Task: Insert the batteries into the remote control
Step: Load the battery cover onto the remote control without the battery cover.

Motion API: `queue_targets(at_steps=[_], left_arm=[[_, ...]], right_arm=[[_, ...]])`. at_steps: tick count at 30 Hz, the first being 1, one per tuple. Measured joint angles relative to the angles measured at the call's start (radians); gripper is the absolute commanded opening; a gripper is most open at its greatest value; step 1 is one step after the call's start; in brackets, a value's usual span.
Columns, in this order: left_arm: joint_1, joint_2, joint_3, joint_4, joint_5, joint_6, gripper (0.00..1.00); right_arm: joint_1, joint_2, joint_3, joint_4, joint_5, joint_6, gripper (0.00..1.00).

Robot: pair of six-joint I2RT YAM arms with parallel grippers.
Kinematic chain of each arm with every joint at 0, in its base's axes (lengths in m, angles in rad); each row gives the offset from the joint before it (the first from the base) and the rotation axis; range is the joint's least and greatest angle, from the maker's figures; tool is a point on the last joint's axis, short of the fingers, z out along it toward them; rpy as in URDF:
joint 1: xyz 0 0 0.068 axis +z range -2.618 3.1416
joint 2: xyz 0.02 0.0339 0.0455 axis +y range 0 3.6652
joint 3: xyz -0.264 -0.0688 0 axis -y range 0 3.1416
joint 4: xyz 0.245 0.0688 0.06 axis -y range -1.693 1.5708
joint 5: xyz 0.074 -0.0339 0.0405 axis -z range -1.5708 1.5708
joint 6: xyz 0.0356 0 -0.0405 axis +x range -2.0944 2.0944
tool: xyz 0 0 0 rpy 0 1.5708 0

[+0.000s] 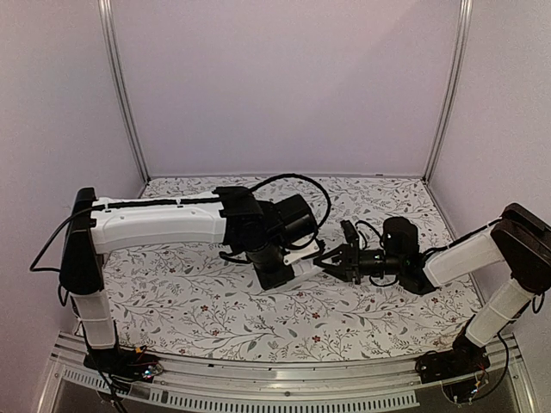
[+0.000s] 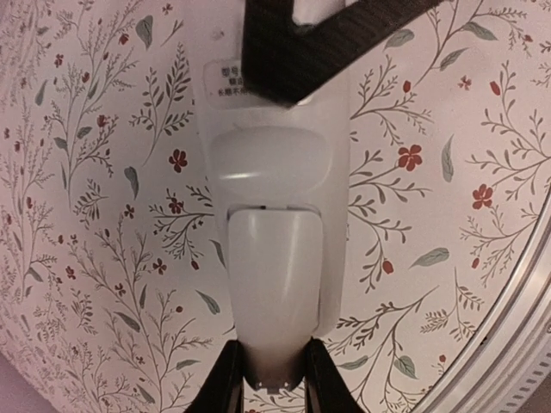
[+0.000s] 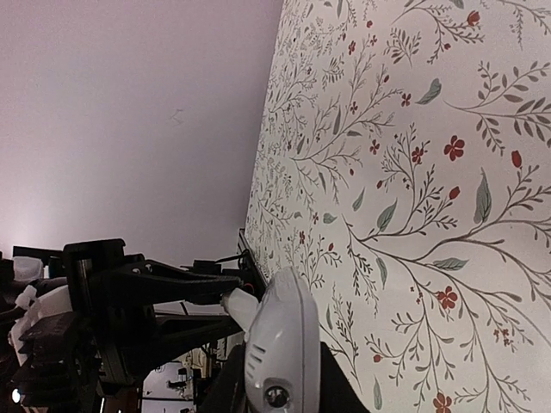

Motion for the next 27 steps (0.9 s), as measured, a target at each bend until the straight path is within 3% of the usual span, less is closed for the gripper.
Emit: queue_targets(at_steps=[18, 24, 27], left_arm=[[0.033, 0.002, 0.024, -0.014, 0.084, -0.066, 0.15], [0.035, 0.002, 0.025, -0.012, 0.085, -0.076, 0.29], [0.035, 0.003, 0.025, -0.011, 0.086, -0.08, 0.31]], right_arm=[[-0.001, -0.004, -0.013, 0.051, 0.006, 0.043, 0.0], [-0.001, -0.004, -0.02, 0.073, 0.004, 0.061, 0.0], [-0.001, -0.004, -0.023, 0.094, 0.001, 0.069, 0.0]])
